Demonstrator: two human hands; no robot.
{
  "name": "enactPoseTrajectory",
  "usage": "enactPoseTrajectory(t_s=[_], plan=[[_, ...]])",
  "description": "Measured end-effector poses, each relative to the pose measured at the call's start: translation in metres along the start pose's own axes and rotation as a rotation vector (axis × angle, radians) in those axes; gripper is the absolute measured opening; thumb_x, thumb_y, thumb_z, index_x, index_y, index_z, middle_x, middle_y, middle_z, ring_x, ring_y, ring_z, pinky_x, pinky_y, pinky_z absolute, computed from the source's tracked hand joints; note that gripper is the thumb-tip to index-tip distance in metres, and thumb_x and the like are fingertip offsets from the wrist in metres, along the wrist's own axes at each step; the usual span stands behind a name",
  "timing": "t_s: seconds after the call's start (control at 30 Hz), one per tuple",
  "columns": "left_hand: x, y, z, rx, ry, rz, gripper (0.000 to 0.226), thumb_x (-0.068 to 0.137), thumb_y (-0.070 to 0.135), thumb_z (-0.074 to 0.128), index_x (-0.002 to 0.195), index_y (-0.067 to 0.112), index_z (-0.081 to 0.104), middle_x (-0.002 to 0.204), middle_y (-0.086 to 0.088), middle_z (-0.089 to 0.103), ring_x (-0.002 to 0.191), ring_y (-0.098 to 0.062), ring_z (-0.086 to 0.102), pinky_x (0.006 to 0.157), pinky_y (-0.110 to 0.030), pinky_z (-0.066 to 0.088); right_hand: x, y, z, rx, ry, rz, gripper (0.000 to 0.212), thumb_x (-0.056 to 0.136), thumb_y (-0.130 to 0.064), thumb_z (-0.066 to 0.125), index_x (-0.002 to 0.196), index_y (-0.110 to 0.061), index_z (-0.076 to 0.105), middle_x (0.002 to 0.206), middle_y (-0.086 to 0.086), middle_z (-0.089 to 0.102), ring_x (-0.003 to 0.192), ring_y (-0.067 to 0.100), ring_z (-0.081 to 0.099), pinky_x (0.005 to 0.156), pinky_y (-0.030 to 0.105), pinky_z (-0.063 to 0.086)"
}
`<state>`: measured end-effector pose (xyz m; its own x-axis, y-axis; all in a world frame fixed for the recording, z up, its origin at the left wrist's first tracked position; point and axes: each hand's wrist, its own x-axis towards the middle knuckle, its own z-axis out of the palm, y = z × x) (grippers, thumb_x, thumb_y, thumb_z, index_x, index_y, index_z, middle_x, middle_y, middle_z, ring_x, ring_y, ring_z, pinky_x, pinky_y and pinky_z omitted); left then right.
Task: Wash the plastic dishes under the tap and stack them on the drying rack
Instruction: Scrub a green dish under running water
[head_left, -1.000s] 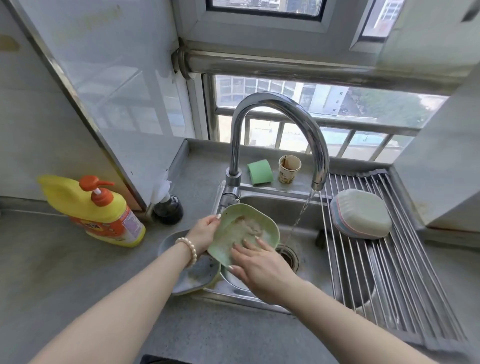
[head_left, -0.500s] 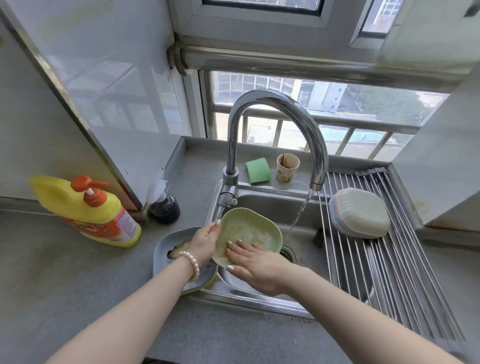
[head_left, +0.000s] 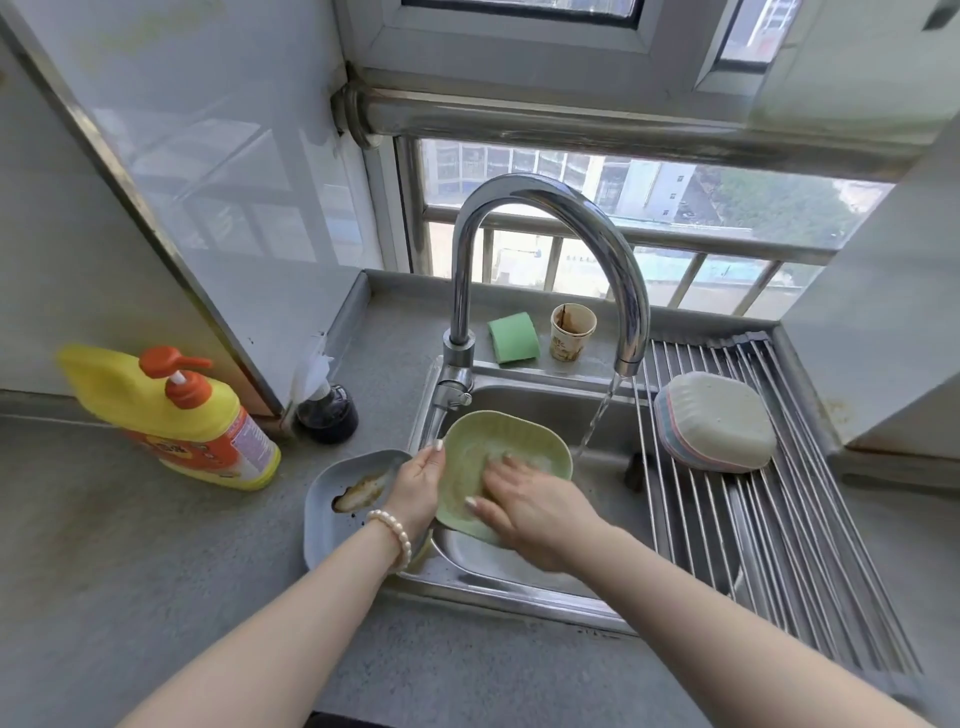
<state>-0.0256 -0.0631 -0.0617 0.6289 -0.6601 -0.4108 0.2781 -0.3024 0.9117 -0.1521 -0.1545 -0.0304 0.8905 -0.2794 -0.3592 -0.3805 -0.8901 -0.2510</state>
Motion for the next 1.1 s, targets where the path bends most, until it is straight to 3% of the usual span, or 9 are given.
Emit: enactPoseTrajectory(t_s=[0.1, 0.23, 0.43, 0.57, 0.7, 0.8, 0.9, 1.0, 1.1], plan=[[-0.007, 0.004, 0.015, -0.127, -0.025, -0.023, 0.023, 0.102, 0.018, 0.035, 0.100, 0.013, 0.058, 0.103, -0.005, 0.062, 0.091, -0.014, 0.060, 0.076, -0.018, 0.050, 0.019, -0.010, -0.003, 0.126, 0.029, 0.103, 0.082, 0.092, -0.064, 0.009, 0.152, -0.008, 0.001, 0.159, 0.009, -0.006, 0.147, 0.020, -0.004, 0.120, 0.035, 0.003], [-0.002, 0.005, 0.011, -0.246, 0.011, -0.047, 0.024, 0.101, 0.019, 0.038, 0.101, 0.009, 0.060, 0.106, -0.013, 0.066, 0.104, -0.028, 0.062, 0.082, -0.025, 0.049, 0.015, -0.031, 0.000, 0.341, -0.002, -0.092, 0.074, 0.098, -0.056, 0.018, 0.151, -0.012, -0.008, 0.159, 0.010, -0.011, 0.146, 0.016, -0.012, 0.120, 0.035, -0.007], [0.005, 0.015, -0.007, 0.197, 0.091, 0.163, 0.030, 0.102, 0.024, 0.036, 0.117, 0.011, 0.058, 0.110, -0.001, 0.061, 0.107, -0.017, 0.057, 0.088, -0.024, 0.043, -0.021, -0.003, 0.006, 0.112, -0.069, -0.239, 0.062, 0.098, -0.040, 0.046, 0.151, -0.020, 0.020, 0.158, 0.002, 0.018, 0.146, 0.017, 0.013, 0.117, 0.029, 0.009], [0.011, 0.017, -0.021, 0.337, 0.136, 0.197, 0.036, 0.102, 0.025, 0.035, 0.122, 0.006, 0.059, 0.106, 0.000, 0.060, 0.104, -0.016, 0.055, 0.087, -0.022, 0.039, -0.012, 0.023, 0.012, -0.167, 0.021, -0.212, 0.046, 0.089, -0.032, 0.058, 0.129, -0.009, 0.056, 0.140, 0.008, 0.051, 0.134, 0.028, 0.042, 0.116, 0.055, 0.016], [0.008, 0.005, -0.011, 0.324, 0.188, 0.178, 0.038, 0.102, 0.027, 0.035, 0.121, 0.004, 0.059, 0.109, -0.004, 0.063, 0.109, -0.022, 0.057, 0.096, -0.030, 0.043, -0.002, 0.002, 0.012, -0.300, 0.017, 0.046, 0.081, 0.090, -0.049, 0.046, 0.145, 0.005, 0.024, 0.152, 0.025, 0.024, 0.144, 0.037, 0.017, 0.117, 0.056, -0.001], [0.006, 0.003, -0.009, 0.311, 0.280, 0.170, 0.038, 0.102, 0.027, 0.035, 0.120, 0.003, 0.059, 0.107, -0.009, 0.063, 0.106, -0.025, 0.058, 0.089, -0.029, 0.044, -0.010, -0.025, 0.017, -0.167, 0.040, -0.018, 0.073, 0.092, -0.055, 0.035, 0.140, -0.001, 0.036, 0.146, 0.020, 0.038, 0.136, 0.030, 0.035, 0.120, 0.046, 0.000], [0.006, 0.003, -0.012, 0.335, 0.255, 0.164, 0.038, 0.102, 0.027, 0.035, 0.117, 0.002, 0.060, 0.100, -0.005, 0.062, 0.096, -0.022, 0.058, 0.078, -0.023, 0.043, -0.009, -0.021, 0.013, -0.193, 0.051, 0.047, 0.105, 0.078, -0.076, -0.003, 0.132, -0.002, 0.048, 0.135, 0.017, 0.051, 0.128, 0.026, 0.046, 0.118, 0.049, -0.002], [-0.001, 0.003, -0.005, 0.296, 0.236, 0.183, 0.031, 0.102, 0.022, 0.037, 0.114, 0.004, 0.059, 0.100, -0.004, 0.060, 0.093, -0.014, 0.054, 0.070, -0.010, 0.042, 0.011, -0.011, 0.005, -0.131, 0.069, 0.214, 0.125, 0.061, -0.077, -0.021, 0.145, 0.002, 0.028, 0.152, 0.022, 0.028, 0.143, 0.030, 0.021, 0.115, 0.057, -0.006], [0.001, 0.001, 0.000, 0.178, 0.233, 0.141, 0.026, 0.102, 0.021, 0.038, 0.105, 0.008, 0.061, 0.097, -0.001, 0.062, 0.093, -0.014, 0.054, 0.077, -0.018, 0.043, 0.017, -0.024, 0.006, 0.024, 0.016, 0.000, 0.119, 0.061, -0.077, -0.021, 0.151, -0.004, 0.004, 0.159, 0.016, -0.003, 0.147, 0.026, -0.005, 0.118, 0.044, -0.009]])
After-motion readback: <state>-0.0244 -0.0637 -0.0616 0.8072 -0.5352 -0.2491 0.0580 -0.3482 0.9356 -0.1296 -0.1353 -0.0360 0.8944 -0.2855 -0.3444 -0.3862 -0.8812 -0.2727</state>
